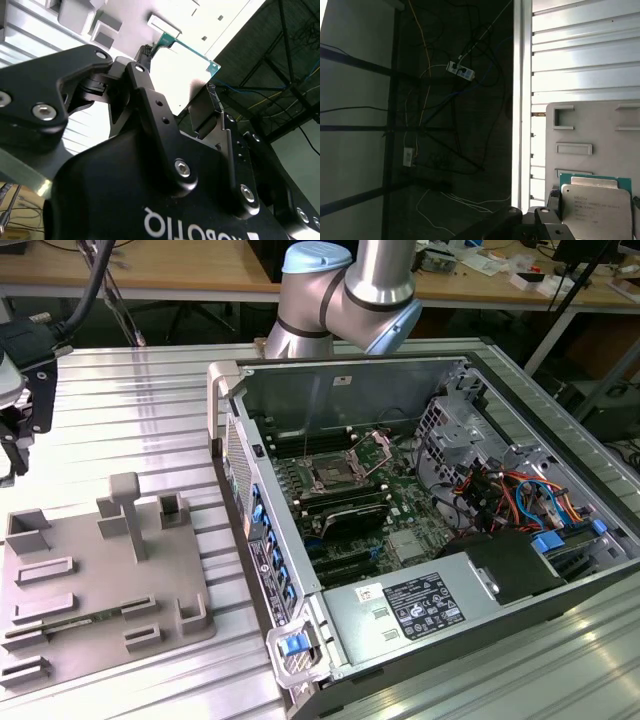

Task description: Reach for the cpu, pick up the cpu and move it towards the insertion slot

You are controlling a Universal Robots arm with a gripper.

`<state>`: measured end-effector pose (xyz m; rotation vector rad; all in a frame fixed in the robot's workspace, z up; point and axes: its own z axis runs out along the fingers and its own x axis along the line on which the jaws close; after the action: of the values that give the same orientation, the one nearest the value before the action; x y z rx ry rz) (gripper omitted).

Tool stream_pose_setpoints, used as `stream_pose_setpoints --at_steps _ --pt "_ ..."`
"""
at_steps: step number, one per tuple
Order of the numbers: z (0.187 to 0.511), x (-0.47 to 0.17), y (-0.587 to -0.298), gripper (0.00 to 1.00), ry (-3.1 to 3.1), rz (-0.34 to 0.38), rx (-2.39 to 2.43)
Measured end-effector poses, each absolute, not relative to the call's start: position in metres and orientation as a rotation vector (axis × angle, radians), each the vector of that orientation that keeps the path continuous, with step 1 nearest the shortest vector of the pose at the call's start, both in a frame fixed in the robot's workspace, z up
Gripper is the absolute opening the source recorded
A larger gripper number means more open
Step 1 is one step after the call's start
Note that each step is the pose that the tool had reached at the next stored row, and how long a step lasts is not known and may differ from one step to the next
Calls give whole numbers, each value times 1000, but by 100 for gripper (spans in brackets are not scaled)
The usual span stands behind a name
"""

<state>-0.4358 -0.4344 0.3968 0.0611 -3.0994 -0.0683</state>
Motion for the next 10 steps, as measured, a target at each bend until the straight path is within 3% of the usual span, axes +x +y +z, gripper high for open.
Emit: stream_pose_setpoints --at_steps 10 --pt "397 -432 -434 55 -3099 -68 61"
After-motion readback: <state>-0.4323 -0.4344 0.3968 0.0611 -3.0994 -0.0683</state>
